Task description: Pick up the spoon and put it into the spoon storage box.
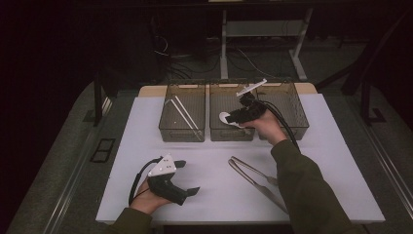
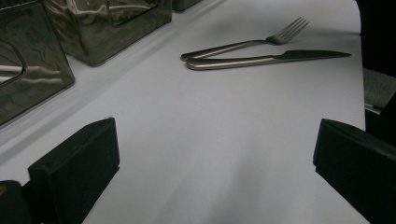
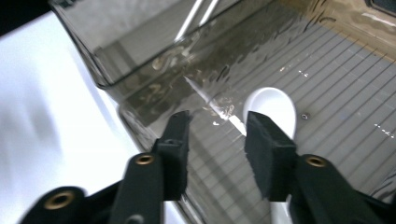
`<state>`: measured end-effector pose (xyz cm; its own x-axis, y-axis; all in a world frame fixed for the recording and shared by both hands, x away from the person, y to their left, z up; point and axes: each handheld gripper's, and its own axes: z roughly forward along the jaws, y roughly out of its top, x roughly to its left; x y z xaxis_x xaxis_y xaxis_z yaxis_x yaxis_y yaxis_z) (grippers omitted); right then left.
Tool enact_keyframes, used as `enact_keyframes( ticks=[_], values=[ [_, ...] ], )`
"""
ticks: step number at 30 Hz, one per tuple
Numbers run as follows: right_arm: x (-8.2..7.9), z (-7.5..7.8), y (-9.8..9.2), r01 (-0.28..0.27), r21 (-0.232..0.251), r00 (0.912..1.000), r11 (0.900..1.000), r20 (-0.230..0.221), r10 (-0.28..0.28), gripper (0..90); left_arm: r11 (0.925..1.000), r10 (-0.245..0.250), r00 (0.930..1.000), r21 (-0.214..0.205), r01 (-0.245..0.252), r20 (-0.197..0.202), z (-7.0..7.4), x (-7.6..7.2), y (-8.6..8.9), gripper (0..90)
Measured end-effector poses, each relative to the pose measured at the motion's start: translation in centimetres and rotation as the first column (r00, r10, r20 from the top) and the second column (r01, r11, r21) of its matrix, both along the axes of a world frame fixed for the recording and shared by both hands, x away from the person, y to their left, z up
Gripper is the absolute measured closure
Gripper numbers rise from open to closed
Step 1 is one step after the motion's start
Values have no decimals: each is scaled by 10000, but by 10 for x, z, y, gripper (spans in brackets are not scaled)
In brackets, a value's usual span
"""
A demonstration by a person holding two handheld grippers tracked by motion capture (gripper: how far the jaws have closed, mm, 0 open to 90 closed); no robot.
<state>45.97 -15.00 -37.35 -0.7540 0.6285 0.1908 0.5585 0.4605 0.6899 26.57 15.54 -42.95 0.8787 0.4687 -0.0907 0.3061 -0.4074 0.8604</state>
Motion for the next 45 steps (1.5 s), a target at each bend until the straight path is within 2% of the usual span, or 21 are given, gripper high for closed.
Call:
enact_keyframes(
  ticks=[4, 6, 9, 19, 21, 36, 45],
  values=[
    [-7, 8, -8, 65, 390, 10000, 9992, 45, -67, 487, 10000, 50, 10000, -17, -50, -52, 0, 0, 0, 0],
    [-11, 12, -12, 78, 453, 9998, 9989, 168, -86, 457, 10000, 34, 10000, 84, -34, -37, 0, 0, 0, 0],
    [-18, 16, -17, 91, 562, 9994, 9984, 314, -108, 426, 10000, 91, 9999, -12, -91, -58, -1, 0, -1, 0],
    [-48, 31, -42, -74, 942, 9955, 9955, 946, -16, 384, 9999, 91, 9999, 78, -90, -69, -1, 0, 1, 0],
    [-53, 32, -47, -76, 1026, 9958, 9947, 917, -19, 380, 9999, 104, 9999, 41, -103, -87, -1, 0, 1, 0],
    [-97, 18, -89, 95, 1312, 9962, 9913, 849, -208, 374, 9999, 133, 9998, 86, -132, -120, -1, -1, 0, 0],
    [-122, 6, -108, 224, 1203, 9967, 9925, 745, -315, 373, 9999, 121, 9999, 118, -120, -79, -1, -1, 0, 0]
  ],
)
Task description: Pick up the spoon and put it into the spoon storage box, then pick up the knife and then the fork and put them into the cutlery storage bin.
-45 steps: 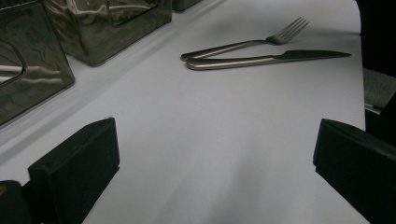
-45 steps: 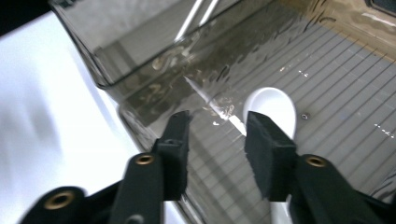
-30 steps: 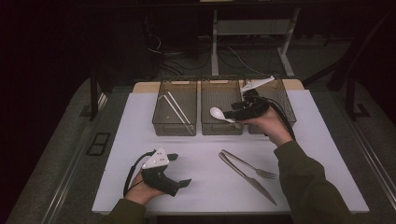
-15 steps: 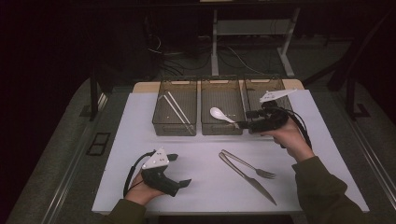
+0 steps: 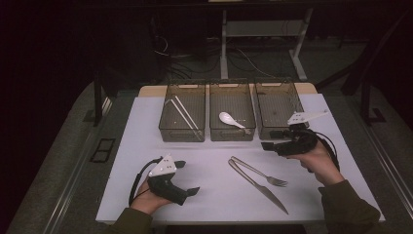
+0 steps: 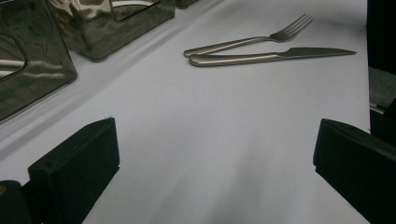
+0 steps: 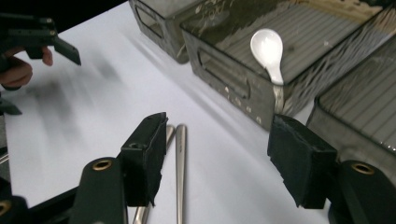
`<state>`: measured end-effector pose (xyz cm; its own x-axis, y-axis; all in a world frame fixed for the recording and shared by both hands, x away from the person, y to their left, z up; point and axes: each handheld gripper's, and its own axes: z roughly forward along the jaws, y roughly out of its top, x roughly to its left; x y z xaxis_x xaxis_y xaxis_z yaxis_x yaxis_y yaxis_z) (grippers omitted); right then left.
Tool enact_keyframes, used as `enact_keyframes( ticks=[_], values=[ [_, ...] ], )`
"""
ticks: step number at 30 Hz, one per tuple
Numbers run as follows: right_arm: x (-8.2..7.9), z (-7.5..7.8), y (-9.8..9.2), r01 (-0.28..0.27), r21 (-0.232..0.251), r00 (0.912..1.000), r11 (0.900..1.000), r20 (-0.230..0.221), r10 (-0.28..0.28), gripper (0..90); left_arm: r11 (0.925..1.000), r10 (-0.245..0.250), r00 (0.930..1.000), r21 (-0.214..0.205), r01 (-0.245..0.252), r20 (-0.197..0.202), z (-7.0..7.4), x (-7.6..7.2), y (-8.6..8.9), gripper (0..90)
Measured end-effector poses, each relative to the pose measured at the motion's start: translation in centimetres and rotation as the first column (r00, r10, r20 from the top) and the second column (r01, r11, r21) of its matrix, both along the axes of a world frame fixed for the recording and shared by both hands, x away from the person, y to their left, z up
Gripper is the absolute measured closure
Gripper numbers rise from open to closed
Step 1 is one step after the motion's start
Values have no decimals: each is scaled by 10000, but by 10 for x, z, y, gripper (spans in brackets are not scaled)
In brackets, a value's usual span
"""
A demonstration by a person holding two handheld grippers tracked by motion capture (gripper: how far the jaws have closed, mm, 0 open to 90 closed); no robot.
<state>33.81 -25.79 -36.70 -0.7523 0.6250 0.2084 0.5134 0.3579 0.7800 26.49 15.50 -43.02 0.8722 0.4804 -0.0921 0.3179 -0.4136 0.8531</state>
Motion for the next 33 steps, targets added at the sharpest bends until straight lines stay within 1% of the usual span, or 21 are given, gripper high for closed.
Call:
enact_keyframes(
  ticks=[4, 12, 15, 18, 19, 25, 29, 33],
  values=[
    [-11, -8, -5, -8, -121, 9999, 9999, -118, 7, 373, 10000, 25, 10000, 4, -25, -1, 0, 0, 0, 0],
    [-32, -18, -17, -100, -316, 9995, 9995, -287, 91, 373, 10000, 58, 10000, 16, -58, 1, 0, -1, 0, 0],
    [-39, -21, -21, -56, -377, 9994, 9993, -341, 43, 372, 10000, 81, 10000, 17, -81, 10, 0, -1, 1, 0],
    [-45, -26, -26, -10, -471, 9988, 9989, -486, -13, 372, 10000, 90, 10000, 15, -90, 14, 0, -1, 1, 0],
    [-46, -27, -27, -30, -491, 9990, 9988, -447, 8, 372, 10000, 95, 10000, 16, -95, 9, 0, -1, 1, 0],
    [-56, -39, -34, 54, -672, 9972, 9977, -739, -104, 374, 9999, 107, 9999, 31, -106, -8, 0, -1, 1, 0],
    [-62, -48, -36, -19, -821, 9952, 9966, -973, -61, 394, 9999, 99, 10000, 78, -99, -6, -1, 0, 1, 0],
    [-65, -55, -35, -151, -1022, 9931, 9946, -1175, 30, 432, 9999, 119, 9999, 88, -119, -3, 0, 0, 1, 0]
  ],
)
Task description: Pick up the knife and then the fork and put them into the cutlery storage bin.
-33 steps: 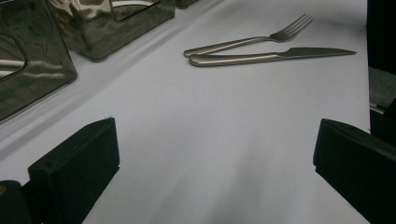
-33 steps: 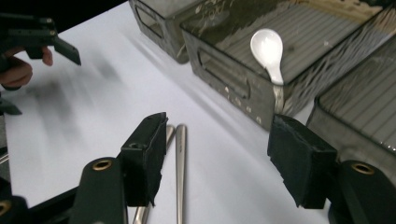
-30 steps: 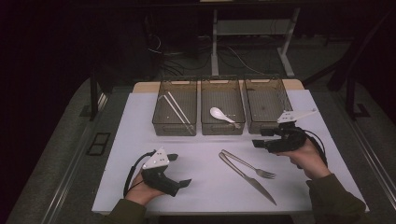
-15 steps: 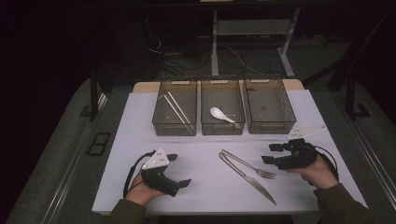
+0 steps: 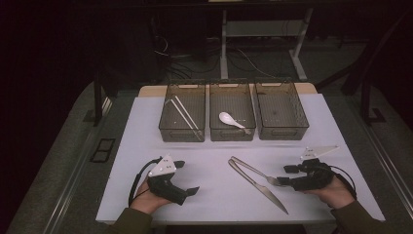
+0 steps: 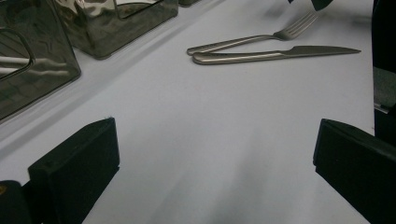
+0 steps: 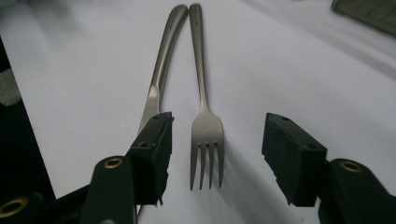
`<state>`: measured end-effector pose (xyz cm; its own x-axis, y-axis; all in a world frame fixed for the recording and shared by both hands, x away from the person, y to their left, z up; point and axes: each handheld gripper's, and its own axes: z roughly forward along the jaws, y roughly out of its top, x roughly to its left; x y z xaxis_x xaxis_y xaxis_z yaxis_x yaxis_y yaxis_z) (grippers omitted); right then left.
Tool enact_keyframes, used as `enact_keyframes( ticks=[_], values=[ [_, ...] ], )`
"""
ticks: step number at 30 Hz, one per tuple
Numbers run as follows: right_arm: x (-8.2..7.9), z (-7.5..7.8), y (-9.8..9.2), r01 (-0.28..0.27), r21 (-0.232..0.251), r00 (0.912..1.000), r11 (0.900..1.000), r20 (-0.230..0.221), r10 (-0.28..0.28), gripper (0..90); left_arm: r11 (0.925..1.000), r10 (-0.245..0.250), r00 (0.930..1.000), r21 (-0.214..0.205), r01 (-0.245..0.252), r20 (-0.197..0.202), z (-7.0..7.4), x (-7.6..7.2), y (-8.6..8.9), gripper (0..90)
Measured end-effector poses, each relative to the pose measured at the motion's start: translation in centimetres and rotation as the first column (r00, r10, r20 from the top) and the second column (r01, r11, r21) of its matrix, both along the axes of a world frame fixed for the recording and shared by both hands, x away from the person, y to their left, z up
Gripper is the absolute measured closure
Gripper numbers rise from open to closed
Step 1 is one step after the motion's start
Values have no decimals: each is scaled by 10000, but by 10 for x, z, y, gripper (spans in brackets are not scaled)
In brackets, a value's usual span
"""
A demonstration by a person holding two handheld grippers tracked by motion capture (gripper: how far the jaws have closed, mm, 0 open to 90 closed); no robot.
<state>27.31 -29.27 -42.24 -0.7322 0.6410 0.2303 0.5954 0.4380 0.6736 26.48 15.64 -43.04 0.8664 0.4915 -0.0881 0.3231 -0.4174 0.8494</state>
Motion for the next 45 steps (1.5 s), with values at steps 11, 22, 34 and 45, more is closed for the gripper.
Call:
enact_keyframes(
  ticks=[11, 22, 34, 45],
  values=[
    [1, -11, 5, 25, -212, 9990, 9998, -449, -34, 556, 10000, -54, 10000, 63, 54, -29, -1, 0, -2, 0],
    [5, -18, 4, 202, -55, 9938, 9998, -1096, -206, 638, 9999, -123, 9999, 91, 123, -20, -2, 0, -3, 0],
    [5, -21, 6, 93, -158, 9871, 9998, -1600, -117, 677, 9999, -110, 9999, 112, 110, -38, -2, 0, -3, 0],
    [5, -19, 8, 304, -315, 9841, 9990, -1738, -355, 688, 9998, -115, 9999, 140, 115, 1, -2, 0, -3, 0]
  ],
)
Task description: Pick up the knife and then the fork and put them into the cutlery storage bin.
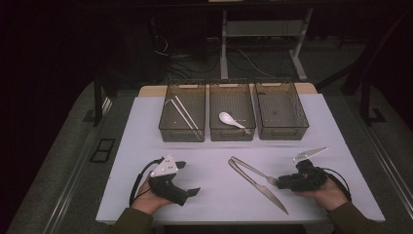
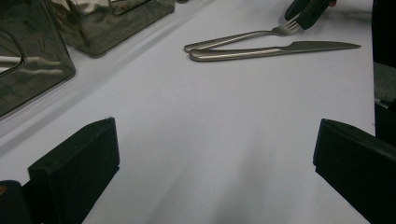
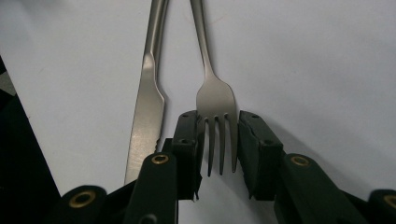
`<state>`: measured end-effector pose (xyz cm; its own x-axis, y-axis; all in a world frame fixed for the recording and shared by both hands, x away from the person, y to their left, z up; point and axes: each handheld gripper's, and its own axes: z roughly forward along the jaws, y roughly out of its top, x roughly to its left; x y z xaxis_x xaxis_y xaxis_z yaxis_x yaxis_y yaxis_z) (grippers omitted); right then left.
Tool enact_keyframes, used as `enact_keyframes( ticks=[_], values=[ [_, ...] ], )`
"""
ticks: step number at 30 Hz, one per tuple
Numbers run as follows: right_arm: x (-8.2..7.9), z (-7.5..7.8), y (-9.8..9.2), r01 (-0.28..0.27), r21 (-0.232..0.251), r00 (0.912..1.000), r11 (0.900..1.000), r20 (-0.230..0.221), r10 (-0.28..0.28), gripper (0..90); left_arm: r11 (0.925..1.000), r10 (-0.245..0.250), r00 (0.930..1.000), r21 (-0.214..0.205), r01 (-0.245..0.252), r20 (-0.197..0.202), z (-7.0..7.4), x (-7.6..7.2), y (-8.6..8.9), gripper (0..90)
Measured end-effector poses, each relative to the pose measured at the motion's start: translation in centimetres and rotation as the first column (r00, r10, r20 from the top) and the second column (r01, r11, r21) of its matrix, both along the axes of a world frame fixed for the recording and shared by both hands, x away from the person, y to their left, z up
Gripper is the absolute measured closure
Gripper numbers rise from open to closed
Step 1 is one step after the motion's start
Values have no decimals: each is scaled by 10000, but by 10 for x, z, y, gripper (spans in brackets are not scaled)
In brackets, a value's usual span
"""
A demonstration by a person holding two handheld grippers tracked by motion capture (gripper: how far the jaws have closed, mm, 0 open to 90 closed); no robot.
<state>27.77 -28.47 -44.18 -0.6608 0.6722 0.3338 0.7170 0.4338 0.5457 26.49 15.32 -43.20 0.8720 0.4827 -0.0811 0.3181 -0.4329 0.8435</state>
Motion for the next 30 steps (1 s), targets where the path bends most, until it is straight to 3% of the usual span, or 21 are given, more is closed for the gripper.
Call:
enact_keyframes(
  ticks=[18, 24, 30],
  values=[
    [-8, 4, 8, 251, -645, 9995, 9976, 215, -238, 695, 10000, 39, 10000, -27, -39, 13, 0, 0, 0, 0],
    [-6, 4, 5, 321, -431, 9993, 9986, 208, -312, 695, 10000, 26, 10000, 5, -26, 1, 0, 0, 1, 0],
    [-3, 10, -2, 554, 90, 9965, 9984, 619, -559, 676, 10000, 40, 10000, -27, -40, 18, 0, 0, 0, 0]
  ],
)
